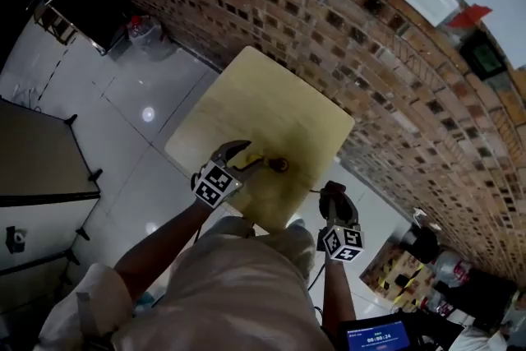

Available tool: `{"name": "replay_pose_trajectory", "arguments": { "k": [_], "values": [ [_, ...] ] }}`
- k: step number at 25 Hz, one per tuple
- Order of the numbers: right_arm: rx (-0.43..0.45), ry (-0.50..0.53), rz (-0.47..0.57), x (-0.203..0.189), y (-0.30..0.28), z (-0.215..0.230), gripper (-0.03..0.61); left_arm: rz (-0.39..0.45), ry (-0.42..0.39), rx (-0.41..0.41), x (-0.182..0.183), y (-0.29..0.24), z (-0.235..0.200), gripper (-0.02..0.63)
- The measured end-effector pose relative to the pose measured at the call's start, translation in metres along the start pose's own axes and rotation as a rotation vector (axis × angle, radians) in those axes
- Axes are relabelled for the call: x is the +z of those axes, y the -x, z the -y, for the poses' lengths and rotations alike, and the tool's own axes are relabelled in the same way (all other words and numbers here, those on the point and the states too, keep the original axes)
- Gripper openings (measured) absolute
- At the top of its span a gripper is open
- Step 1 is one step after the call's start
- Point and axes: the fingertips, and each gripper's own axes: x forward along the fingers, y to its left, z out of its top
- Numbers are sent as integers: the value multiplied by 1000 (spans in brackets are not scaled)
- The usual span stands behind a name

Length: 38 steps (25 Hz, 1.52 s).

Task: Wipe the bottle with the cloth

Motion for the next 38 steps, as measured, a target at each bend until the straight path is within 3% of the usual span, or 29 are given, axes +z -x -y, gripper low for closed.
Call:
{"name": "replay_pose_trajectory", "arguments": {
  "k": [4, 8, 10, 14, 17, 20, 23, 28, 30, 32, 38],
  "values": [
    [85, 51, 104, 60, 21, -8, 91, 15, 11, 105, -5, 26, 2, 2],
    [203, 68, 232, 114, 66, -32, 91, 25, 65, 208, 3, 63, 2, 8],
    [260, 80, 262, 130, 89, -36, 91, 16, 51, 239, 13, 74, 13, 11],
    [363, 121, 298, 159, 131, -29, 91, -7, -93, 177, 57, 73, 57, 12],
    [465, 114, 279, 145, 160, -36, 91, -61, -100, 120, 49, 90, 110, 12],
    [585, 165, 273, 132, 182, -54, 91, -84, 10, 158, 25, 111, 152, 12],
    [641, 224, 293, 136, 203, -48, 92, 32, 148, 253, 26, 113, 194, 12],
    [596, 120, 288, 127, 216, -13, 91, 182, 404, 362, 16, 112, 251, 12],
    [596, 104, 301, 130, 218, -15, 91, 216, 455, 369, 18, 111, 263, 11],
    [618, 120, 310, 130, 229, -21, 91, 224, 441, 358, 24, 113, 278, 12],
    [627, 135, 321, 136, 246, -21, 91, 235, 260, 374, 57, 137, 287, 12]
  ]
}}
